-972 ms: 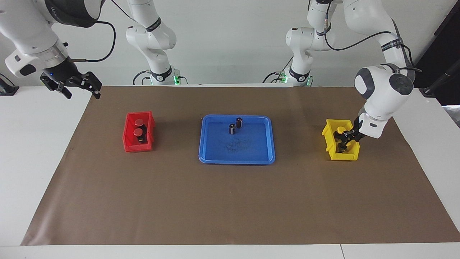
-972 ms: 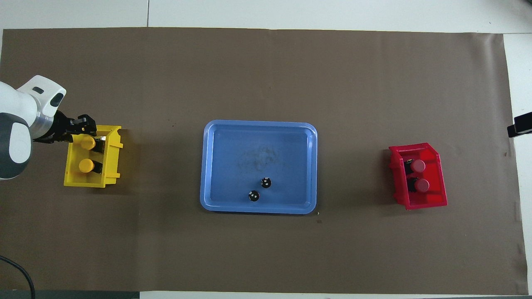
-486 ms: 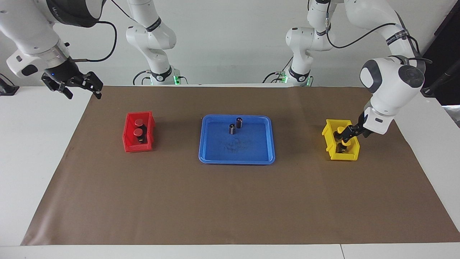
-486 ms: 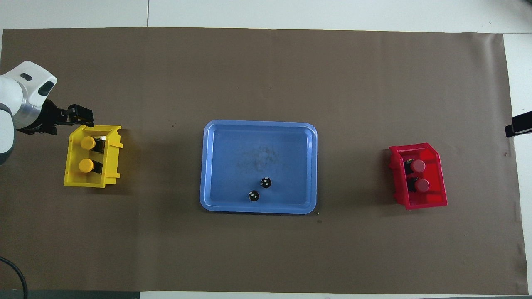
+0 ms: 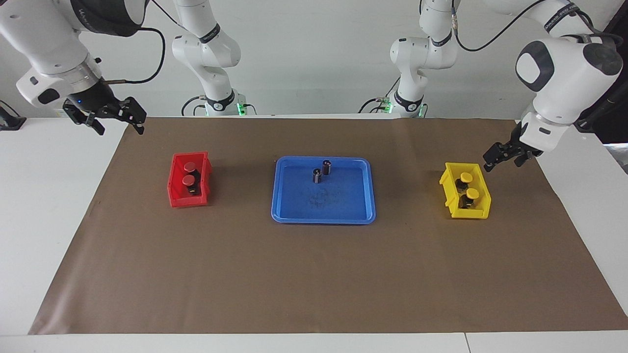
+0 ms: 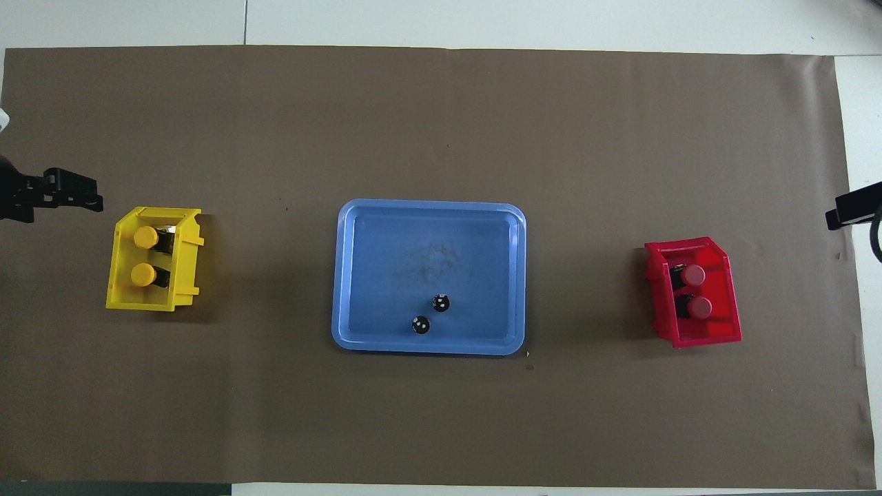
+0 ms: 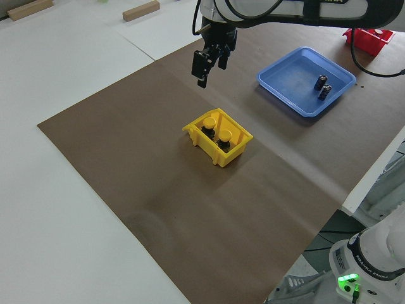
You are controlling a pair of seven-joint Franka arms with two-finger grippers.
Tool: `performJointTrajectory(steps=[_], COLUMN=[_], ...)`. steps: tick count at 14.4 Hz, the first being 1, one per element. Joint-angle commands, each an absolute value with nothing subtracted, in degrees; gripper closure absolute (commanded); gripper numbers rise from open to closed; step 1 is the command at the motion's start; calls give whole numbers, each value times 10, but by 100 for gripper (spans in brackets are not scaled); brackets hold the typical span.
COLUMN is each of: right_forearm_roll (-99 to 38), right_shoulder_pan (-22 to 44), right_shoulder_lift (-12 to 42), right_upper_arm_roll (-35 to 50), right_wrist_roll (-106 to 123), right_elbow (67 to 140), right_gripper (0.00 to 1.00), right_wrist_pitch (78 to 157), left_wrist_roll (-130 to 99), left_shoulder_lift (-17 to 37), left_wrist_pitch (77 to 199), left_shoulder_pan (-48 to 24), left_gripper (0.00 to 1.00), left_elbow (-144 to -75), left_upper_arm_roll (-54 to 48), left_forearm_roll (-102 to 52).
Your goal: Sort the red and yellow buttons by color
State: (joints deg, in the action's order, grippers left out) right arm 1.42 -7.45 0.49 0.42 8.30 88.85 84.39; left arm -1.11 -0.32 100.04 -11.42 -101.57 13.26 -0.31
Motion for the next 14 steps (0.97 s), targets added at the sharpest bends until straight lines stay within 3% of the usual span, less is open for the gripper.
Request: performJointTrajectory(steps=[1, 14], right_forearm_roll=[13, 13], right_shoulder_pan=[-58, -56], right_shoulder_lift=[-1, -2], right_upper_arm_roll=[10, 10], right_wrist_roll=[51, 50], right_elbow=[885, 885], right_gripper=[0, 0], right_wrist_pitch=[832, 833], left_wrist_roll=[11, 12], left_shoulder_lift=[-41, -54], left_wrist_pitch=[972, 895], left_shoulder_pan=[-100, -102], left_gripper=[0, 0], left_elbow=[-1032, -951], left_upper_arm_roll=[122, 102], left_forearm_roll=[-5, -7])
